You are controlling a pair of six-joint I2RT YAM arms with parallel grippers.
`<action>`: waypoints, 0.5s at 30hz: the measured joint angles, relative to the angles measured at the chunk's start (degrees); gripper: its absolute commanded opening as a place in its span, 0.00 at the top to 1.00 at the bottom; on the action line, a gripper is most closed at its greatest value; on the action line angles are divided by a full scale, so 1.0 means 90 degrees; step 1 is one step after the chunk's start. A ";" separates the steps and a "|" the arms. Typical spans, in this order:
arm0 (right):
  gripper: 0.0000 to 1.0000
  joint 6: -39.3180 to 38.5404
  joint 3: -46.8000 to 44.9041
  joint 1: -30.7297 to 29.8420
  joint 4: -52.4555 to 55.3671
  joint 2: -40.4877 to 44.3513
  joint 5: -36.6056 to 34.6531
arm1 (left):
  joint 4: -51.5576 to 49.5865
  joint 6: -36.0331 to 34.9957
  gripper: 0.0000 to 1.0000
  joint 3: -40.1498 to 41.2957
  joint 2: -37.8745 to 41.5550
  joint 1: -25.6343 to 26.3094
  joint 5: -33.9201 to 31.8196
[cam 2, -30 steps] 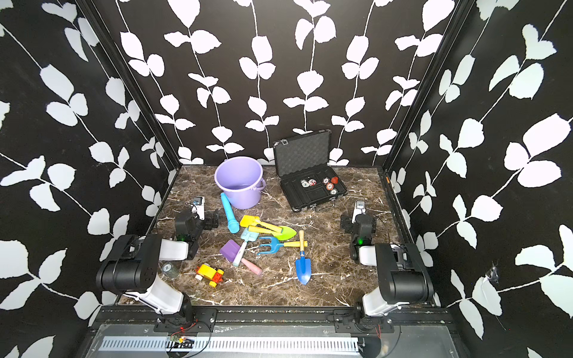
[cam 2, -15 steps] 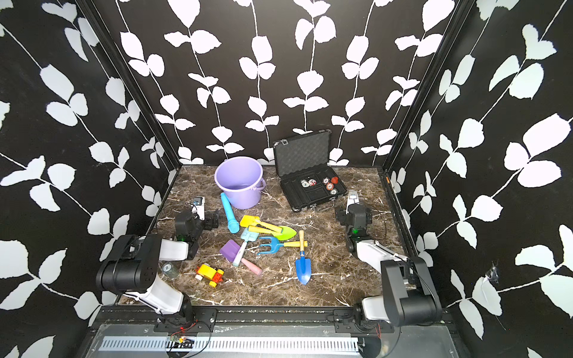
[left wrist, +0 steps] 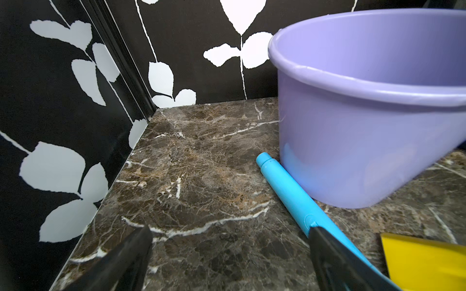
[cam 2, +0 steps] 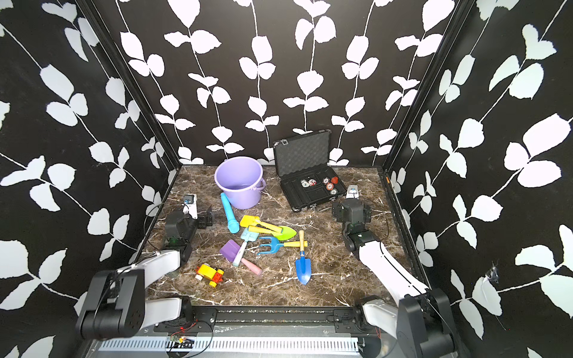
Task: Organize the gardening tools
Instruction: Pick up the gardening tool from the center of the board.
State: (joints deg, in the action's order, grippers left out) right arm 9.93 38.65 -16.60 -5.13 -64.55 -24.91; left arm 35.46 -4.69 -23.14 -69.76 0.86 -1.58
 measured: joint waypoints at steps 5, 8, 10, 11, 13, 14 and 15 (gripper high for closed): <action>0.01 0.0491 -0.0046 -0.0267 0.0748 0.0185 -0.0005 | -0.1343 0.0495 0.01 -0.0369 0.0852 0.0000 0.0000; 0.01 0.0777 -0.0141 -0.0469 0.1158 0.0257 0.0017 | -0.1775 0.0882 0.01 -0.0403 0.1285 0.0007 0.0155; 0.01 0.0952 -0.0185 -0.0629 0.1392 0.0277 0.0039 | -0.1892 0.1171 0.01 -0.0328 0.1494 0.0061 0.0262; 0.01 0.1032 -0.0194 -0.0741 0.1511 0.0277 0.0044 | -0.1916 0.1299 0.01 -0.0253 0.1583 0.0124 0.0294; 0.01 0.1166 -0.0199 -0.1015 0.1678 0.0270 0.0053 | -0.1950 0.1537 0.01 -0.0039 0.1749 0.0359 0.0311; 0.01 0.1224 -0.0197 -0.1158 0.1746 0.0257 0.0056 | -0.1967 0.1630 0.01 0.0073 0.1814 0.0503 0.0306; 0.00 0.1273 -0.0189 -0.1326 0.1821 0.0228 0.0044 | -0.1994 0.1736 0.01 0.0197 0.1875 0.0668 0.0306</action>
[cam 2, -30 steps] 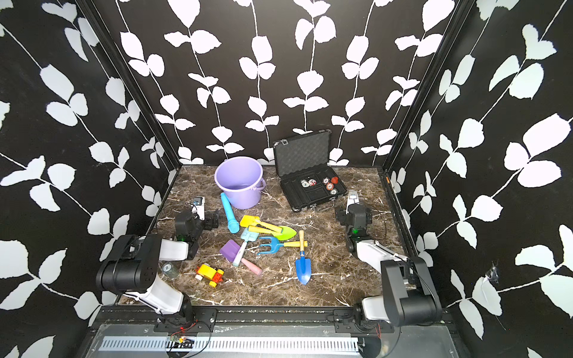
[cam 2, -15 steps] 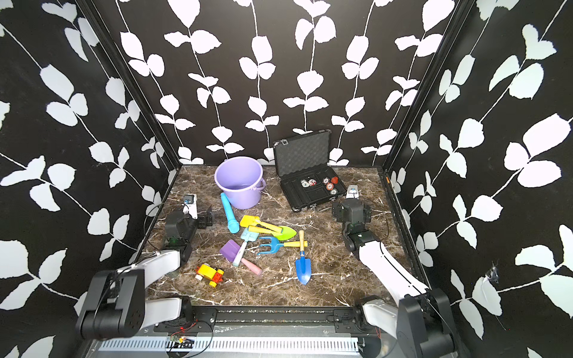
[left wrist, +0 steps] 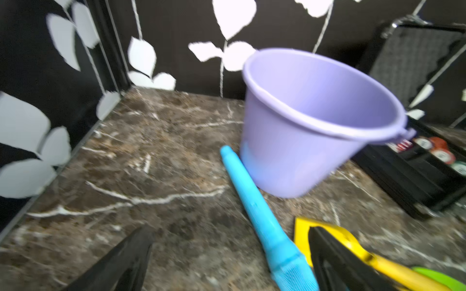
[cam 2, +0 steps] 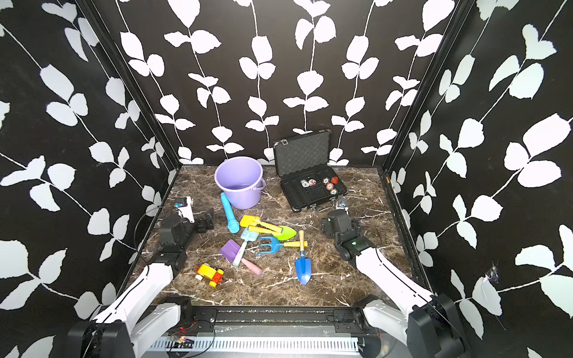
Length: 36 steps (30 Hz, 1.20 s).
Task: Organize the gardening tools
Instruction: Pick up the gardening tool from the center of the board.
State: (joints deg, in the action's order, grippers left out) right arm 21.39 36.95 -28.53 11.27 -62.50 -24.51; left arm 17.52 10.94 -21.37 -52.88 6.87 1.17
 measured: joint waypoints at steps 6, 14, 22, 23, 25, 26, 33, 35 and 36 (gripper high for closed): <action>0.04 0.0306 0.0238 -0.1212 0.0464 -0.0449 -0.0282 | -0.0114 0.0442 0.01 0.0294 0.0221 0.0882 -0.0002; 0.16 0.0947 0.0733 -0.2506 0.0760 -0.1224 -0.0614 | -0.0097 0.0770 0.01 0.0437 0.0862 0.1365 0.0056; 0.26 0.1479 0.0986 -0.2890 0.0765 -0.2181 -0.0471 | -0.0192 0.0911 0.01 0.0702 0.1358 0.1365 0.0097; 0.28 0.1535 0.1001 -0.2897 0.0733 -0.2283 -0.0447 | -0.0226 0.0923 0.01 0.0702 0.1401 0.1365 0.0107; 0.31 0.1668 0.1013 -0.2897 0.0680 -0.2475 -0.0406 | -0.0294 0.0945 0.01 0.0702 0.1464 0.1365 0.0138; 0.33 0.1753 0.1013 -0.2900 0.0668 -0.2555 -0.0389 | -0.0325 0.0952 0.01 0.0702 0.1486 0.1365 0.0155; 0.42 0.2164 0.0928 -0.2905 0.0493 -0.2691 -0.0340 | -0.0444 0.1005 0.01 0.0741 0.1681 0.1365 0.0301; 0.44 0.2276 0.0753 -0.2907 0.0318 -0.2691 -0.0308 | -0.0457 0.1022 0.01 0.0775 0.1729 0.1365 0.0323; 0.45 0.2312 0.0661 -0.2907 0.0262 -0.2691 -0.0287 | -0.0464 0.1030 0.01 0.0787 0.1749 0.1365 0.0330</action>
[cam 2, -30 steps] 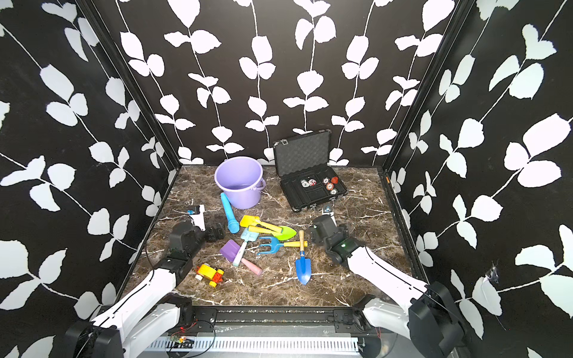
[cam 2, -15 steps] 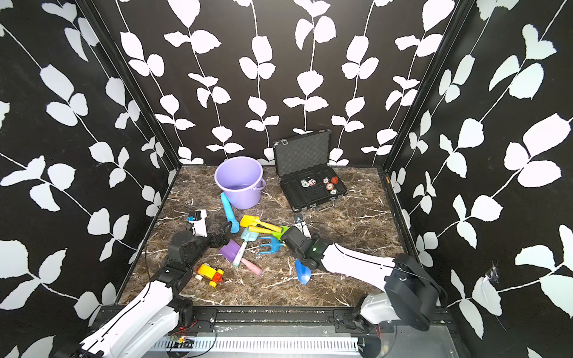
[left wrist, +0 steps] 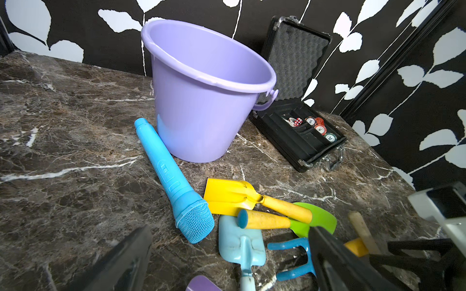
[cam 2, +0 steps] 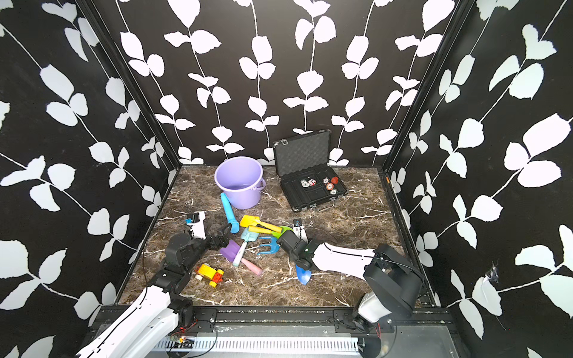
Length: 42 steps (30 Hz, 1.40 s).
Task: Organize the gardening tools
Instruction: Pick up the gardening tool from the center of the board.
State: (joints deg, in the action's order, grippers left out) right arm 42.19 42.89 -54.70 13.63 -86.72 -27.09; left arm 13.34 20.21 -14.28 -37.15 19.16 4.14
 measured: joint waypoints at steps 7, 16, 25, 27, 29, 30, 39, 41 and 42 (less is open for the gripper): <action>0.63 0.0138 -0.0250 -0.0002 -0.0248 -0.0044 0.0136 | -0.0019 0.0087 0.01 0.0073 0.0046 0.0000 0.0070; 0.99 -0.0223 -0.0233 -0.0002 -0.0491 -0.0109 0.0250 | -0.0010 0.0209 0.01 0.0073 -0.0039 0.0000 0.0153; 1.00 -0.1666 0.0182 -0.0005 -0.0549 0.0000 0.0741 | -0.0017 0.0697 0.01 0.0070 -0.0250 0.0000 0.0168; 1.00 -0.2062 0.0206 -0.0017 -0.0731 0.0075 0.1054 | -0.0017 0.0835 0.01 0.0056 -0.0355 0.0000 0.0238; 1.00 -0.2361 0.0206 -0.0056 -0.0935 0.0134 0.1382 | 0.0002 0.0988 0.01 0.0041 -0.0498 0.0000 0.0345; 1.00 -0.2526 0.0206 -0.0092 -0.1061 0.0143 0.1564 | 0.0022 0.1069 0.01 0.0032 -0.0573 0.0000 0.0413; 1.00 -0.3495 0.0610 -0.0549 -0.1615 -0.0080 0.2608 | 0.0376 0.1588 0.01 -0.0265 -0.1583 0.0333 0.1110; 1.00 -0.3653 0.0753 -0.0682 -0.1702 -0.0185 0.2701 | 0.0442 0.1591 0.01 -0.0423 -0.1821 0.0486 0.1239; 1.00 -0.3730 0.0799 -0.0750 -0.1749 -0.0221 0.2727 | 0.0486 0.1596 0.02 -0.0481 -0.1919 0.0542 0.1294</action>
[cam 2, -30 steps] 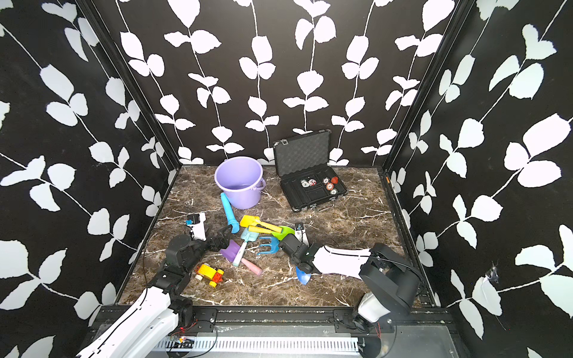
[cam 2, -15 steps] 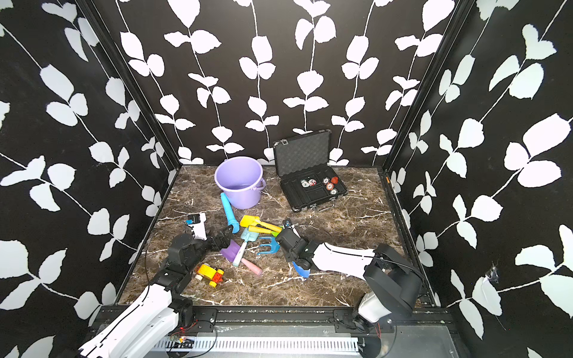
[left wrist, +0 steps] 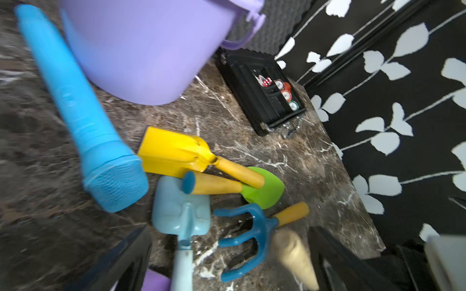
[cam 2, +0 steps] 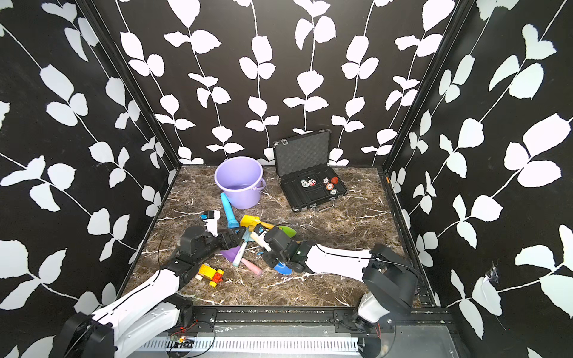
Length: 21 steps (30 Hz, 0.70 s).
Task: Organize the gardening tools
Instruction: Pick up the gardening tool from the center of the board.
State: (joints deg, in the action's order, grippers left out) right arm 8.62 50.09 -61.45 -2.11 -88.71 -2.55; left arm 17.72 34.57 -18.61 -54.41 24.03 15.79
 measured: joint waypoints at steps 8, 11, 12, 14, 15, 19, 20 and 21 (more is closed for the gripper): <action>1.00 -0.0274 0.0051 -0.0172 -0.0206 -0.0027 0.0034 | 0.0291 0.0119 0.12 -0.0075 -0.0510 0.0148 0.0578; 1.00 -0.0321 0.0051 -0.0175 -0.0282 -0.0017 0.0032 | 0.0410 0.0199 0.18 -0.0083 -0.0539 0.0155 0.0729; 1.00 -0.0333 0.0051 -0.0177 -0.0328 -0.0017 0.0032 | 0.0464 0.0238 0.22 -0.0083 -0.0551 0.0160 0.0789; 1.00 -0.0350 0.0051 -0.0180 -0.0406 -0.0017 0.0032 | 0.0614 0.0316 0.28 -0.0083 -0.0605 0.0182 0.0911; 1.00 -0.0355 0.0051 -0.0182 -0.0432 -0.0017 0.0029 | 0.0704 0.0379 0.30 -0.0083 -0.0646 0.0192 0.0981; 1.00 -0.0389 0.0051 -0.0192 -0.0532 -0.0017 -0.0012 | 0.1061 0.0554 0.40 -0.0083 -0.0799 0.0245 0.1202; 1.00 -0.0393 0.0051 -0.0194 -0.0551 -0.0017 -0.0034 | 0.1127 0.0588 0.44 -0.0080 -0.0821 0.0250 0.1243; 1.00 -0.0396 0.0051 -0.0197 -0.0563 -0.0017 -0.0053 | 0.1200 0.0619 0.49 -0.0073 -0.0835 0.0255 0.1280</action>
State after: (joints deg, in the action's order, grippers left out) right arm 5.06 50.54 -63.22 -7.18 -88.86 -3.03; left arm 28.51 40.14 -19.27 -61.93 26.33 27.31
